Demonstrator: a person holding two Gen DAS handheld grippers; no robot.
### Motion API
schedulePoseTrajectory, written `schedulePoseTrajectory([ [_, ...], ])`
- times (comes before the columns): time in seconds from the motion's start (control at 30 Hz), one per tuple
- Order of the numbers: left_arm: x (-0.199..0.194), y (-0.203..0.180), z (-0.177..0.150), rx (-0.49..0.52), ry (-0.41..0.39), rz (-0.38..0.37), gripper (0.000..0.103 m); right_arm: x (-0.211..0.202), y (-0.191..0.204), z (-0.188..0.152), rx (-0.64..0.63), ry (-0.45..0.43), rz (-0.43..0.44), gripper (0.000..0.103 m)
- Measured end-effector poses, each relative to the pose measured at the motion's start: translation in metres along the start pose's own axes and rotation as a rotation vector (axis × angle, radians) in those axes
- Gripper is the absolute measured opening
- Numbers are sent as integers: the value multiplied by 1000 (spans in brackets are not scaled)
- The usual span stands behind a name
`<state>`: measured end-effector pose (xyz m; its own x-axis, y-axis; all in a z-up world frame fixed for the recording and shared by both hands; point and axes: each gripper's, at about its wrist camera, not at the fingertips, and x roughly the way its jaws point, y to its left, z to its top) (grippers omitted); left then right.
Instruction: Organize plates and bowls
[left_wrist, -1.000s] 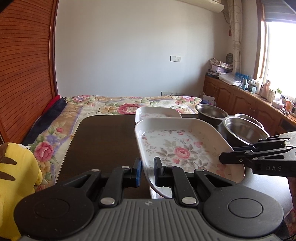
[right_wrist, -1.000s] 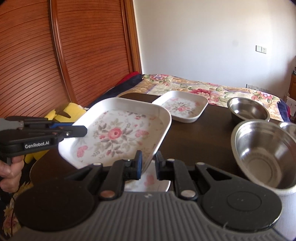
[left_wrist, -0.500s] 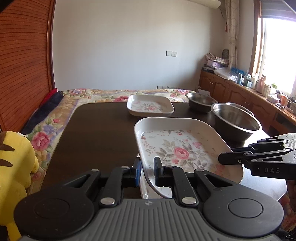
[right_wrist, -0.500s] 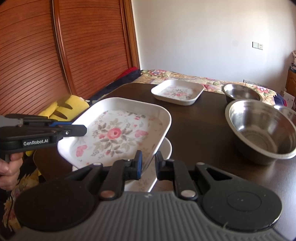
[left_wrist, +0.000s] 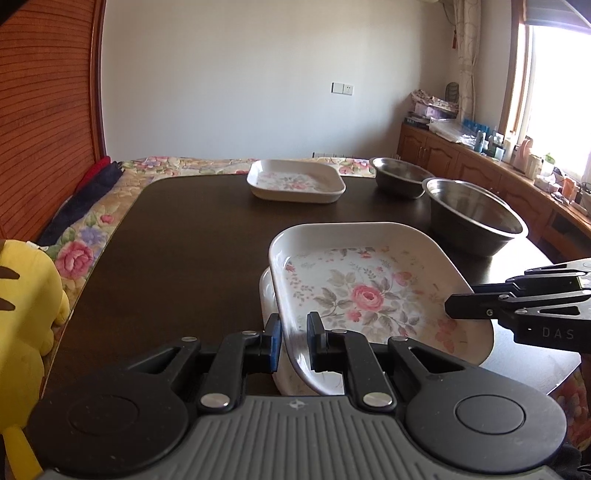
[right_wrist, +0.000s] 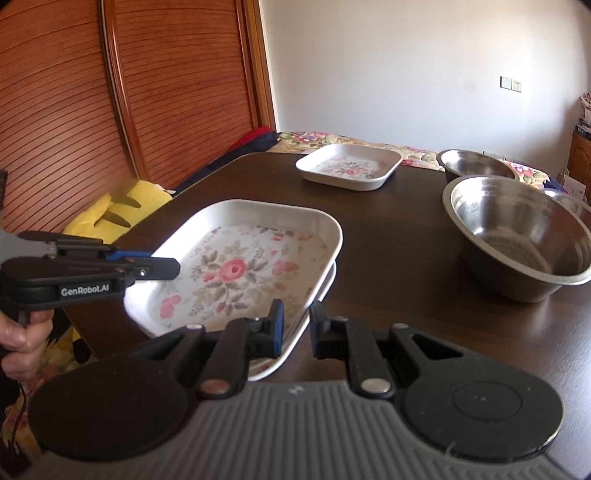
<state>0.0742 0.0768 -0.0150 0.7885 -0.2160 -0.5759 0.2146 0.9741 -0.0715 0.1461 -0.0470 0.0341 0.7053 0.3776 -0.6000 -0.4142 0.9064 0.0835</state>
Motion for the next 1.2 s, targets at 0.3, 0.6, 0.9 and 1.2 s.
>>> schedulePoseTrajectory([
  [0.3, 3, 0, -1, 5, 1, 12, 14, 0, 3, 2, -19, 7, -1, 16],
  [0.6, 6, -1, -3, 16, -7, 30, 23, 5, 3, 0, -18, 19, -1, 17],
  [0.9, 5, 4, -4, -9, -12, 28, 27, 1, 1, 1, -7, -4, 2, 17],
  [1.2, -4, 5, 2, -4, -47, 31, 36, -4, -1, 9, -13, -38, -1, 17],
])
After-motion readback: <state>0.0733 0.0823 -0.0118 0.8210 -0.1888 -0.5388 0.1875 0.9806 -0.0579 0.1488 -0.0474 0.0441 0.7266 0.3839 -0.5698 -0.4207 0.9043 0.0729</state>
